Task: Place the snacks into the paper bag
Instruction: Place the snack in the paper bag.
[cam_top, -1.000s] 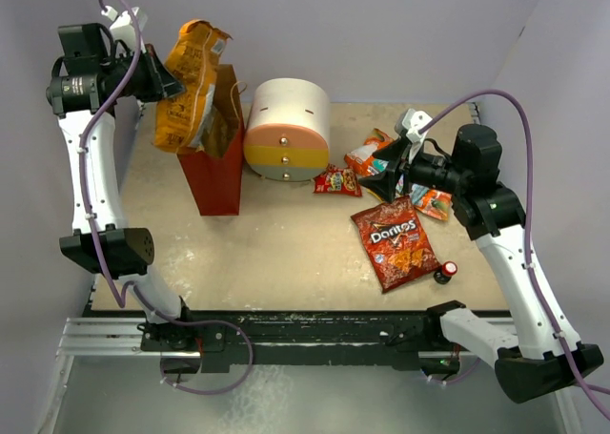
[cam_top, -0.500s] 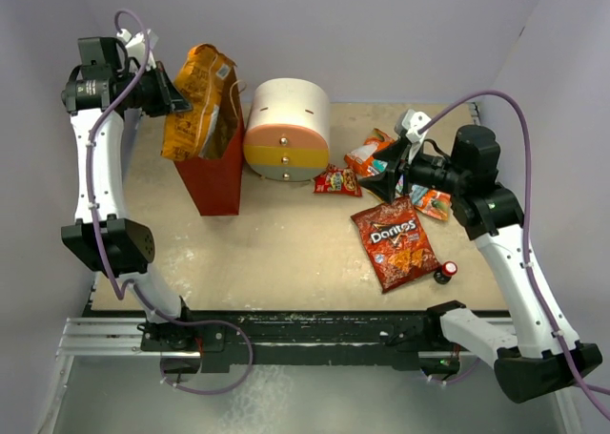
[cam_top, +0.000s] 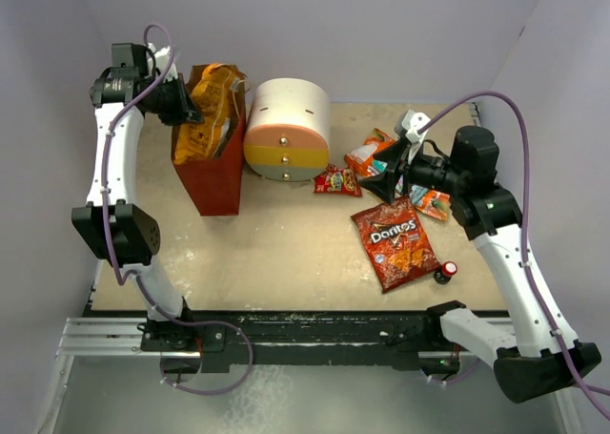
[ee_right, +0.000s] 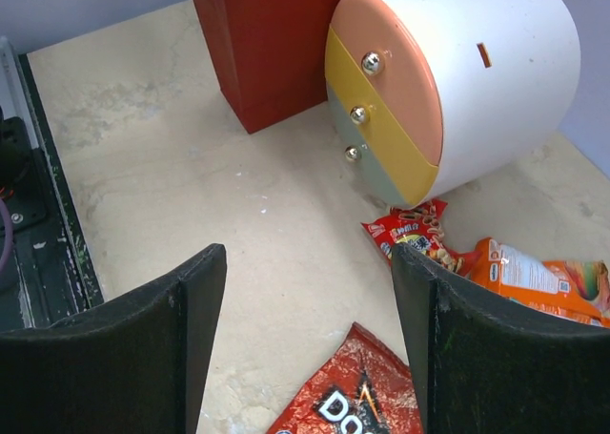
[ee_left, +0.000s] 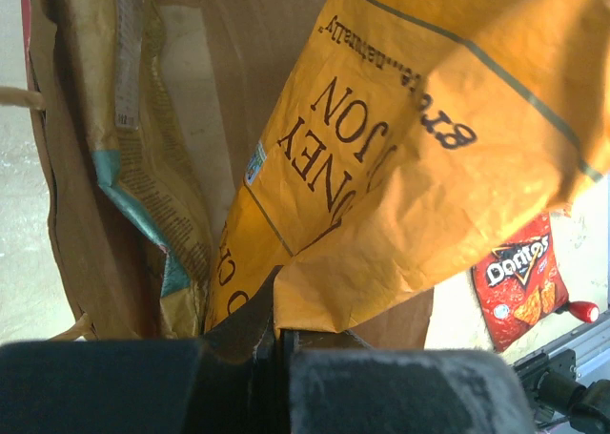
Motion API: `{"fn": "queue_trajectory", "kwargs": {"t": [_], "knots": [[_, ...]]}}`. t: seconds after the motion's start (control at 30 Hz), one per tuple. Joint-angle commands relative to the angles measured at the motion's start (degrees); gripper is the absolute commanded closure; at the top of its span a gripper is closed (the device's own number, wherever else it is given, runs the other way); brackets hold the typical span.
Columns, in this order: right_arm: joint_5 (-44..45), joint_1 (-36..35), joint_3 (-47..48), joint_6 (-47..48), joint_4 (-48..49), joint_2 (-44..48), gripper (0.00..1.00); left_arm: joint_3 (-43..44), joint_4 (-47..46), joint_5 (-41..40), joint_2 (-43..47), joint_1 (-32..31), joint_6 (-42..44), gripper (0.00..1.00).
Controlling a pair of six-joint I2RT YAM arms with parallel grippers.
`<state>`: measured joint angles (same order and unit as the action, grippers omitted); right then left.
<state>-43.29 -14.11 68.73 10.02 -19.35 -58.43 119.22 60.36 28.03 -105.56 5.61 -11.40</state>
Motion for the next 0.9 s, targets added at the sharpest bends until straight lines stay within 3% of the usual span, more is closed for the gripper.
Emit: {"fn": "queue_trajectory", "kwargs": {"t": [0.0,0.87], "knots": [[-1.8,0.5,-0.3,-0.6,2.5,0.5,0.28,-0.3,-0.9,-1.2,0.6,0.3,-0.7,1.0],[-2.9,0.5,-1.5,-0.7,3.0,0.4,0.27,-6.3,-6.0,5.3,9.2,3.8,-8.4,1.0]]}}
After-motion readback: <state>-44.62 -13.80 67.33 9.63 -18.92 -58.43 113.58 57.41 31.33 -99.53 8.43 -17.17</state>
